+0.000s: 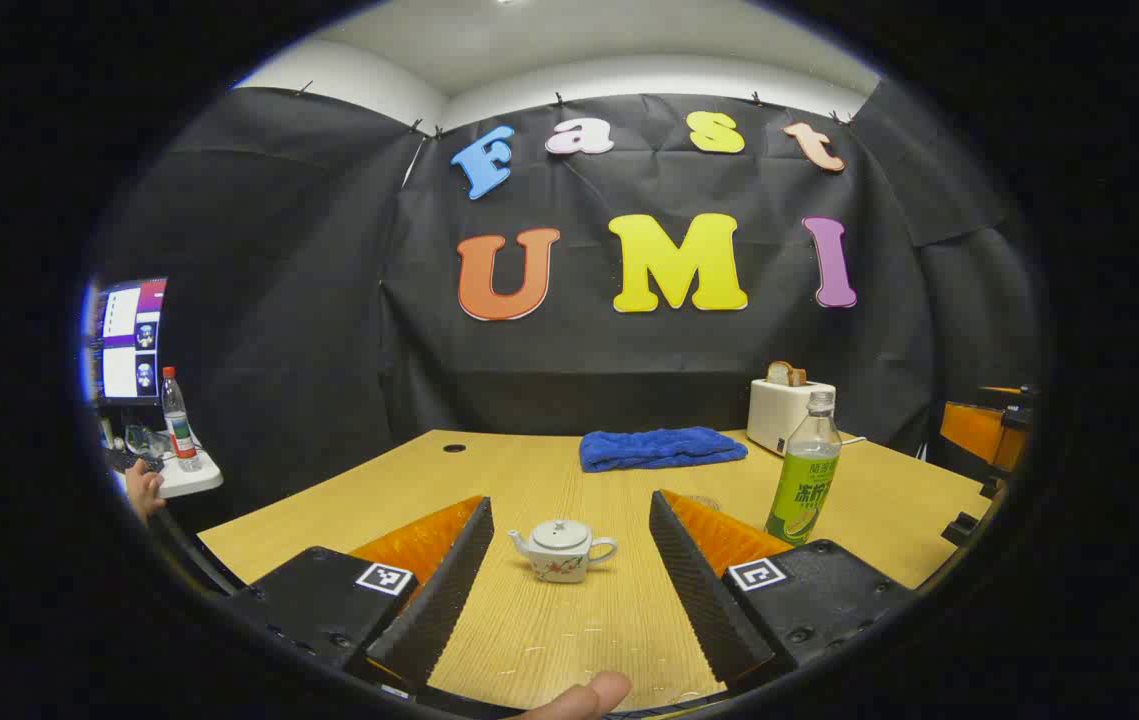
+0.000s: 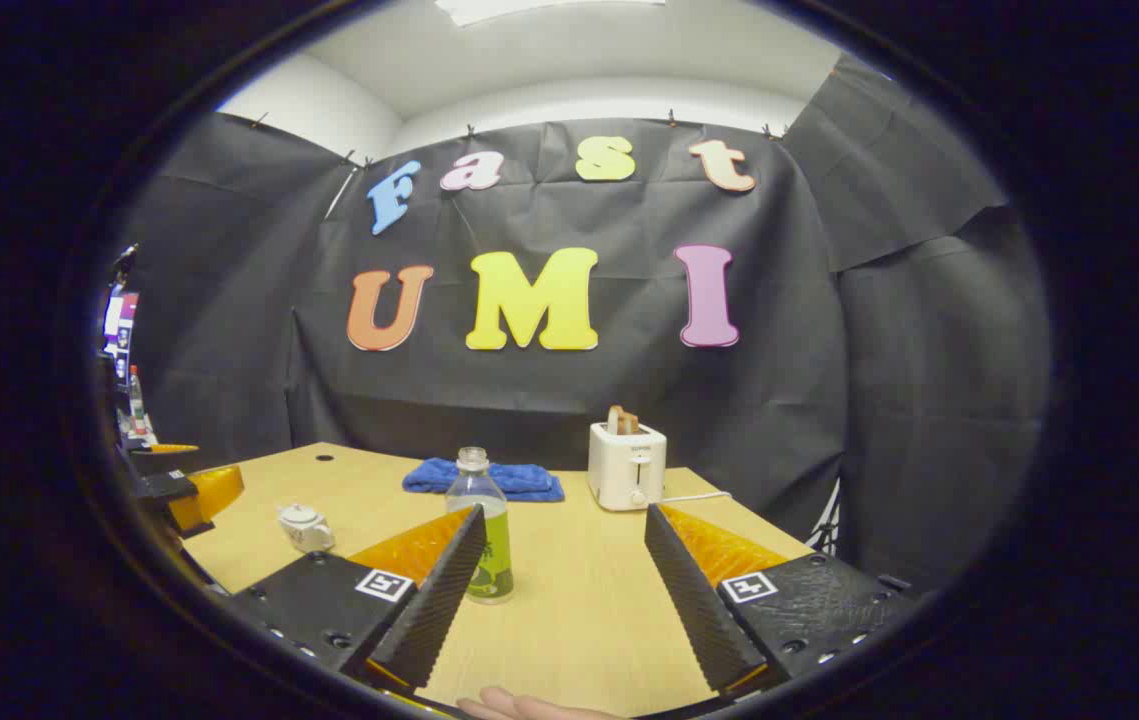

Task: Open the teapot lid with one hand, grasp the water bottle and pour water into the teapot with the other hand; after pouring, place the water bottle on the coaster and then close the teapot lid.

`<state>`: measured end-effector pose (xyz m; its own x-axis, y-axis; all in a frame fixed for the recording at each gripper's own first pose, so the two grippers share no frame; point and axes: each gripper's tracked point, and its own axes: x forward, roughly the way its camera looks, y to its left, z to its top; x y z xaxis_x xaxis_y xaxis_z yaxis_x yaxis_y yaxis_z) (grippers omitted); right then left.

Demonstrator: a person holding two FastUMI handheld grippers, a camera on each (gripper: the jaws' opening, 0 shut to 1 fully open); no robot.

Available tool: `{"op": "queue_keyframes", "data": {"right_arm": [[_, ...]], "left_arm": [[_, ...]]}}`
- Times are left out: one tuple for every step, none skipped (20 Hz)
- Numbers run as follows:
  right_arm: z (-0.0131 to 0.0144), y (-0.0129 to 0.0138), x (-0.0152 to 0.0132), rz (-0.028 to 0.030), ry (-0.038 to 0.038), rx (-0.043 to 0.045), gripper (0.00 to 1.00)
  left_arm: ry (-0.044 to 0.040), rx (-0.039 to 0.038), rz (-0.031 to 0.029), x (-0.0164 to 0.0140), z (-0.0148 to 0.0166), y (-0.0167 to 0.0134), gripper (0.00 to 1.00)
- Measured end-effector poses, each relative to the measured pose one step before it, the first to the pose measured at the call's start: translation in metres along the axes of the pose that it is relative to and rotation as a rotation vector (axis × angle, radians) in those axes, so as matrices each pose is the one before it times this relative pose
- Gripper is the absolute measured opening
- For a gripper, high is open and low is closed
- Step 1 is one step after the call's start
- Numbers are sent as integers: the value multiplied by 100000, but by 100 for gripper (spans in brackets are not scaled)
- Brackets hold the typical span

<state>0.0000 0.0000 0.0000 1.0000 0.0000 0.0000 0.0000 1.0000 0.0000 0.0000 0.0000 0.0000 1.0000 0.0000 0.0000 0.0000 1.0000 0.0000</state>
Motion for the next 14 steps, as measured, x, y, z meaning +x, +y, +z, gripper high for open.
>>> {"op": "queue_keyframes", "data": {"right_arm": [[-340,-163,426,438,786,-188,96],[-331,-195,313,40,765,-535,98],[-180,-384,259,-448,148,59,96],[-199,-119,329,493,246,308,96],[-163,133,136,1308,106,99,96],[-211,-132,240,396,-102,82,96],[-88,-120,297,171,76,-5,96],[-305,160,173,1074,323,-169,96],[-158,315,243,1454,411,-213,96],[-100,179,234,780,354,-37,96],[-355,105,226,639,945,101,96],[-432,425,144,1241,1058,31,96],[-222,363,170,1412,689,-295,96],[-109,294,70,758,222,-811,96]], "left_arm": [[450,-2828,-398,334,-110,120,99],[-353,-1948,499,260,84,318,99],[-1088,396,2390,188,138,795,98],[-906,2614,2971,247,-87,795,99],[-33,2922,1089,376,-231,487,99],[1127,1068,34,256,-486,117,99],[1411,-102,-83,169,-610,395,98],[1030,-948,-252,113,-351,290,99],[366,-521,22,86,-199,147,98],[68,-248,657,60,43,213,99],[157,69,-23,149,-61,71,99],[219,231,154,107,20,-36,99],[-179,284,149,194,49,75,99],[-172,441,-619,153,66,-110,99]]}}
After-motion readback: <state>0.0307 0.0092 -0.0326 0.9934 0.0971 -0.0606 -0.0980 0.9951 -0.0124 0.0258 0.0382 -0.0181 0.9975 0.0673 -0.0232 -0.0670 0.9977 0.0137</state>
